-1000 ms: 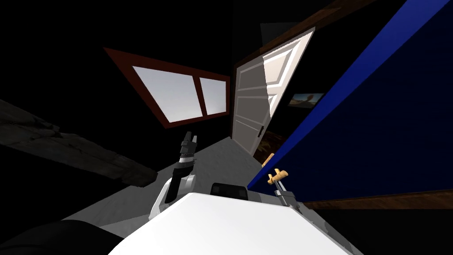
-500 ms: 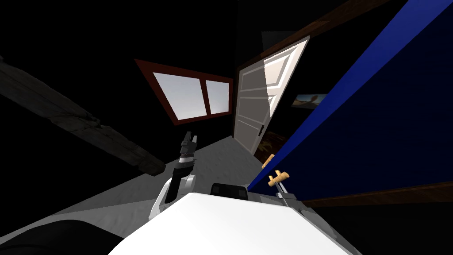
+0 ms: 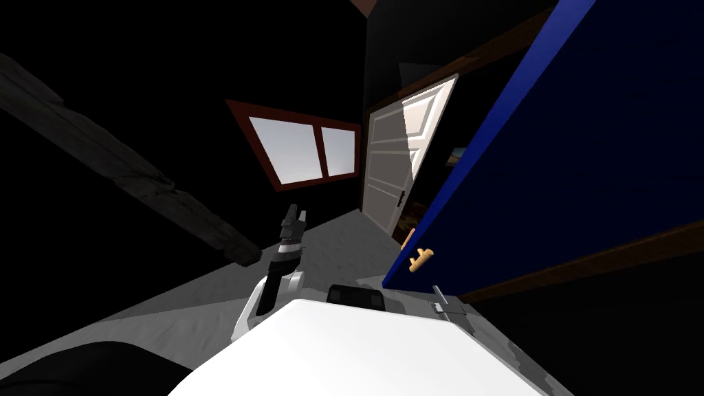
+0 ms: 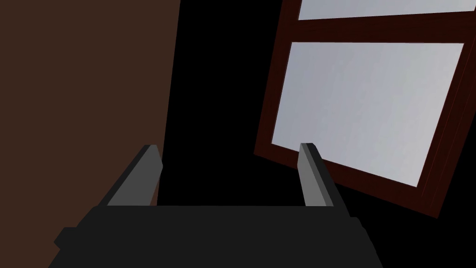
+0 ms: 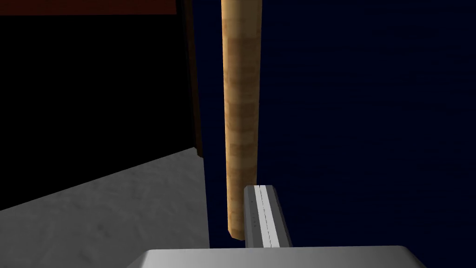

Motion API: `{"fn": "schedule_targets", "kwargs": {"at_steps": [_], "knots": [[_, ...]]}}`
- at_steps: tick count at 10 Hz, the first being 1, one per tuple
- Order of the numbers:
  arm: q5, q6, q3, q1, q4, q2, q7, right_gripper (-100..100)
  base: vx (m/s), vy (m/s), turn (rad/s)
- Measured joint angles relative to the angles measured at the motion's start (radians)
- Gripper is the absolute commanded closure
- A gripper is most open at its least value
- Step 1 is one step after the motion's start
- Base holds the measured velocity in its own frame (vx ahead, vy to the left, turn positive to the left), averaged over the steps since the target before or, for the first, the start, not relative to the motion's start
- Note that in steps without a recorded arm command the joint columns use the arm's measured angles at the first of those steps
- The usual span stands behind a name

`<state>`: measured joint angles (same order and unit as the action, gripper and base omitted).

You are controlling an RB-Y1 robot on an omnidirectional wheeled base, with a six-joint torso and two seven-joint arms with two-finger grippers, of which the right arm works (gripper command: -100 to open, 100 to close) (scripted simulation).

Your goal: Pull the door open

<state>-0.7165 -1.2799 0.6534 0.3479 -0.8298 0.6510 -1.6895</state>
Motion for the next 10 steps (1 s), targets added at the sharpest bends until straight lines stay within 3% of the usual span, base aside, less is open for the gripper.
{"fn": "schedule_targets", "kwargs": {"at_steps": [1, 3, 7, 8, 10], "knots": [[-0.003, -0.008, -0.001, 0.005, 0.002, 0.0, 0.0, -100, -0.083, 0.033, -0.027], [-0.005, -0.002, -0.006, 0.004, -0.002, -0.003, 0.004, -100, 0.172, -0.007, 0.061], [-0.011, 0.028, -0.027, -0.036, 0.016, -0.02, 0.005, -100, 0.201, -0.005, 0.048], [-0.011, 0.03, -0.027, -0.037, 0.016, -0.02, 0.005, 100, -0.01, 0.004, -0.011], [-0.011, 0.029, -0.026, -0.038, 0.015, -0.021, 0.005, 100, -0.037, 0.009, 0.008]]}}
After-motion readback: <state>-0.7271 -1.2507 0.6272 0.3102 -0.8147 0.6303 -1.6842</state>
